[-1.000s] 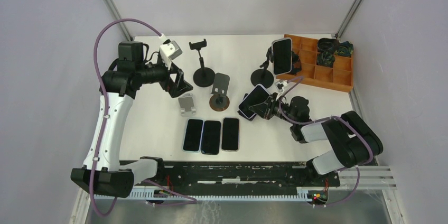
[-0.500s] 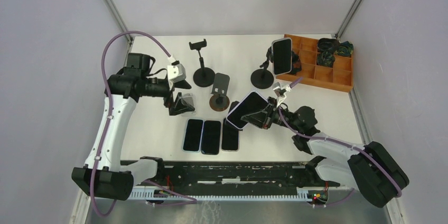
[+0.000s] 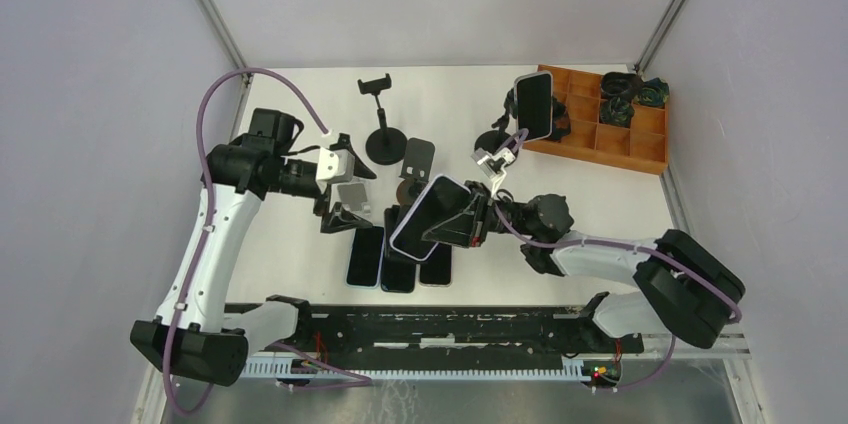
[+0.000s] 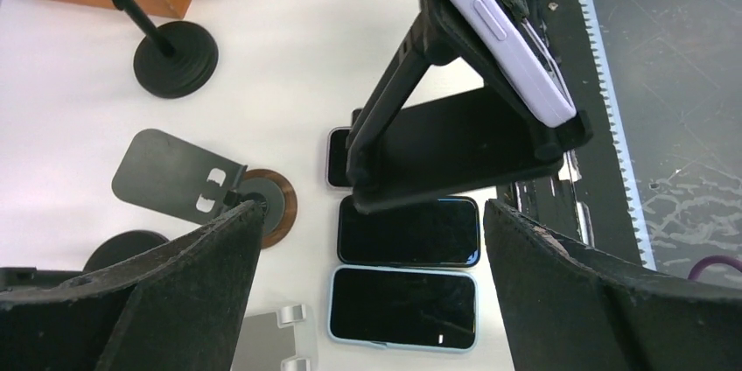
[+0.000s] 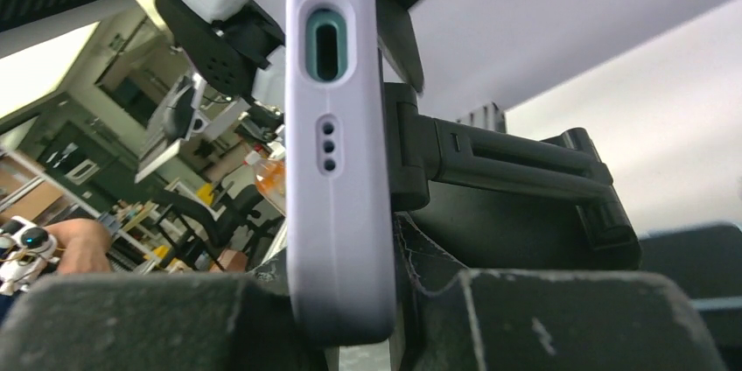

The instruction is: Remove the phone from the phone stand

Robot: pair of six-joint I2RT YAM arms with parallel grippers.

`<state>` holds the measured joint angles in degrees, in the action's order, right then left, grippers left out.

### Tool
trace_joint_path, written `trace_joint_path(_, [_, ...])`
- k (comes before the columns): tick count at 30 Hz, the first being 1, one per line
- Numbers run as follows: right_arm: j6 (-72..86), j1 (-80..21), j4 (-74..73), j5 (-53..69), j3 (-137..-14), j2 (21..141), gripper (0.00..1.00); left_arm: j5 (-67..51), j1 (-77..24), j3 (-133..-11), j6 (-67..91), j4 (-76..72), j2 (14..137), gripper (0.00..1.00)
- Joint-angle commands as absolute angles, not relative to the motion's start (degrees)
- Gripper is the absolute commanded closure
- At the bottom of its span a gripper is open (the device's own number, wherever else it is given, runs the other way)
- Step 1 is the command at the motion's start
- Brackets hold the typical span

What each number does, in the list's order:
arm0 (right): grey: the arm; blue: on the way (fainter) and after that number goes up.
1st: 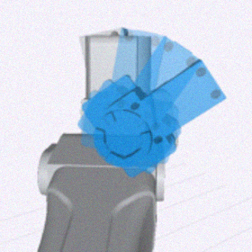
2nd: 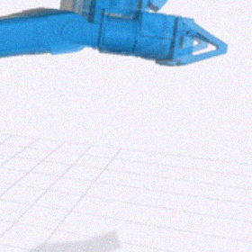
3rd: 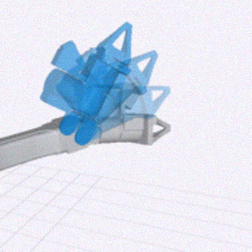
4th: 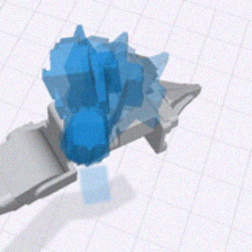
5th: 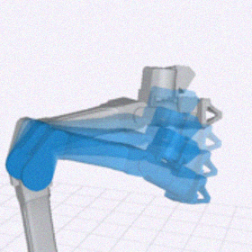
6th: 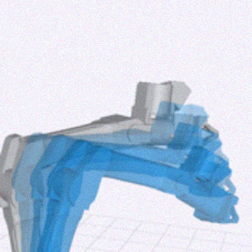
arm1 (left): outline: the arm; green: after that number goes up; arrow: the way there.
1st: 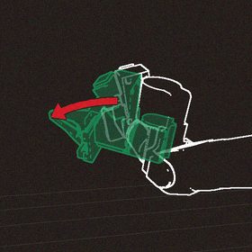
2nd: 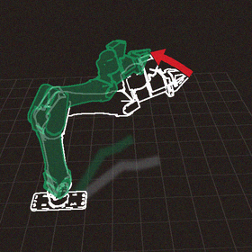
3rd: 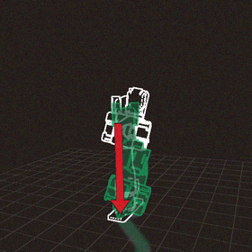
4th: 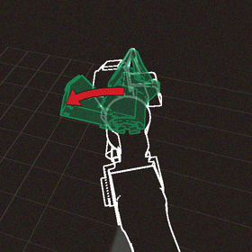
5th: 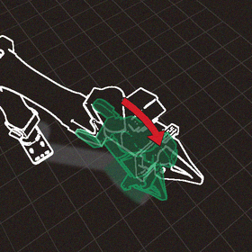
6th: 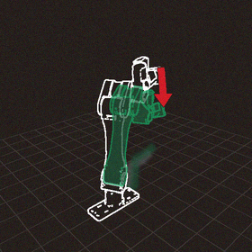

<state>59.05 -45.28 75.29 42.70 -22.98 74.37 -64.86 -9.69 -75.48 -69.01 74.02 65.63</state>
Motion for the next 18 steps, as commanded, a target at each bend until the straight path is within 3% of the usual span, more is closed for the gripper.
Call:
trace_joint_path(1, [63.27, -47.89, 90.11, 42.27, -31.76, 78.81, 1.0, -68.08, -10.78, -74.49, -72.8, 74.95, 63.27, 0.0])
trace_joint_path(10, [66.86, -52.26, 93.96, 43.33, -41.22, 87.89, 1.0, -68.32, -11.25, -74.09, -72.37, 74.95, 62.31, 0.02])
trace_joint_path(18, [67.23, -54.08, 93.96, 42.74, -44.85, 89.91, 1.0, -68.36, -11.34, -72.53, -74.27, 75.48, 61.58, 0.12])
